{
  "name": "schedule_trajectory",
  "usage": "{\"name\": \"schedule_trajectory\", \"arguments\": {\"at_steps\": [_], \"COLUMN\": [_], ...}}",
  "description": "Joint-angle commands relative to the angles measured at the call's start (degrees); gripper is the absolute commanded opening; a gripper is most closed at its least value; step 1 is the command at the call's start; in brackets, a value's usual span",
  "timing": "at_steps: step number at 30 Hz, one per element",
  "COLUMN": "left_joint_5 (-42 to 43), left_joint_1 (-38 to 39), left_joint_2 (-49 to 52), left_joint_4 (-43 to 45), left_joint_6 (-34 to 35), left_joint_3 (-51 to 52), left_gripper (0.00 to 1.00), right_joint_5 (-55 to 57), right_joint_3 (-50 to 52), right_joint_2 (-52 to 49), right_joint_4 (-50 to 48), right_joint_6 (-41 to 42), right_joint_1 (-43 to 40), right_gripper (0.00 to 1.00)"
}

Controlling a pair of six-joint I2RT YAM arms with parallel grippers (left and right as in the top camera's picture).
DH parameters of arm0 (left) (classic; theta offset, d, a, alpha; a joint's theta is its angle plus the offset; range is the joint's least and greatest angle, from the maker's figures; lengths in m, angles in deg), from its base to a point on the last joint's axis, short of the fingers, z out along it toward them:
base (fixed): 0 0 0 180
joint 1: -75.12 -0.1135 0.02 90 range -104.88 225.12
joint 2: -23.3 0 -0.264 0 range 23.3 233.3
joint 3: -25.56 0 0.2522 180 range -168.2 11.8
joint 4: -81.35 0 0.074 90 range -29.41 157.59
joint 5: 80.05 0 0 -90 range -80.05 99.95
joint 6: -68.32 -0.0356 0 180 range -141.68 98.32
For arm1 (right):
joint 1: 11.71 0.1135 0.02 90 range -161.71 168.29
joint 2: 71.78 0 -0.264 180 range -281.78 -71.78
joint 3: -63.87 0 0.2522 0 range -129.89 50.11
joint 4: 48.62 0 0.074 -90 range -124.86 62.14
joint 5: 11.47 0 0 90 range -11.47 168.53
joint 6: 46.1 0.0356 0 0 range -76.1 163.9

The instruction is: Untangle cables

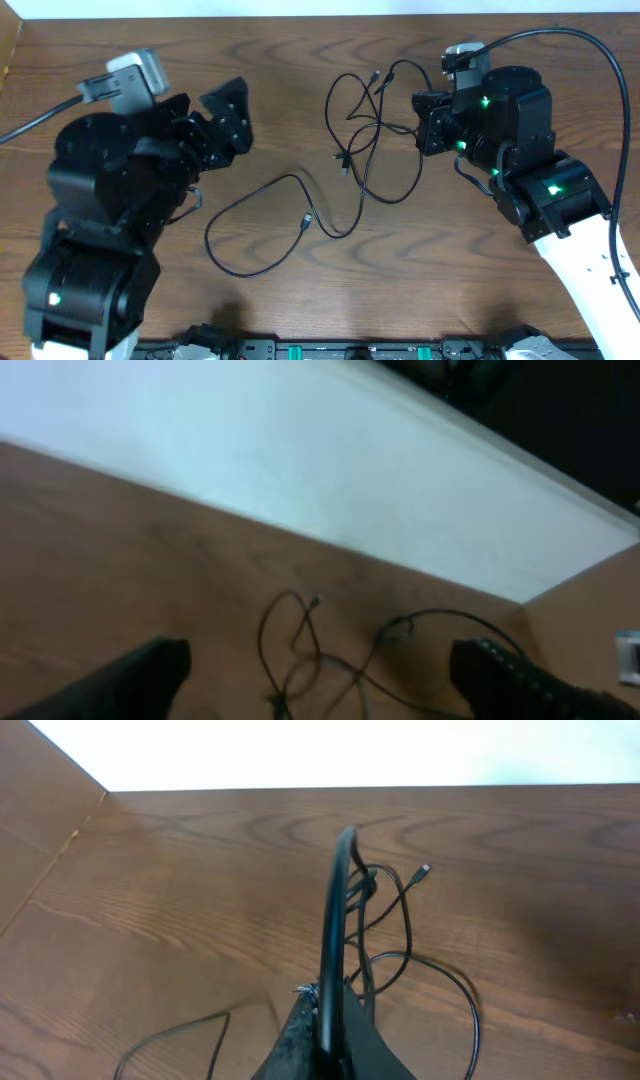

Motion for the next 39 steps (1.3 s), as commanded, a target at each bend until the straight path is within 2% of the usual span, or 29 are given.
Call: {"name": "schedule_trajectory", "arguments": {"at_steps": [1, 5, 8, 14, 22, 27, 35, 39], "left_joint_5": [3.6, 3.8, 4.6, 13.9, 15.2, 14.9, 14.9, 11.1], "left_joint_1": [-0.1, -0.1, -0.1, 0.0, 4.6, 8.5, 11.2, 11.0], "left_joint_2": [1.6, 4.4, 7.9, 16.0, 28.5, 36.9, 47.7, 49.2], "left_joint_4": [-1.9, -5.3, -7.3, -7.5, -8.6, -6.1, -5.9, -7.3], "left_joint_6": [-1.2, 0.6, 4.7, 4.8, 7.4, 9.7, 19.5, 20.2], "left_joint_3": [0.4, 1.6, 2.2, 2.2, 2.3, 2.3, 2.3, 2.2], "left_gripper": [0.92, 0.92, 0.93, 0.93, 0.93, 0.93, 0.93, 0.93], "right_joint_5": [-0.3, -0.3, -0.2, 0.7, 1.9, 1.9, 1.8, 0.2], "right_joint_3": [-1.0, -1.0, -1.0, -1.1, -1.1, -1.1, -1.1, -0.4], "right_joint_2": [0.7, 0.7, 0.7, 1.7, 2.6, 2.6, 2.6, 1.4], "right_joint_4": [0.2, 0.2, 0.2, -0.1, 3.3, 6.1, 11.9, 16.7], "right_joint_6": [-0.7, -0.7, -0.7, -1.6, -1.9, -1.9, -1.9, -1.3], "right_joint_1": [-0.2, -0.2, -0.3, -1.4, -3.4, -4.4, -5.2, -4.8], "right_gripper": [0.06, 0.08, 0.08, 0.09, 0.29, 0.41, 0.53, 0.58]}}
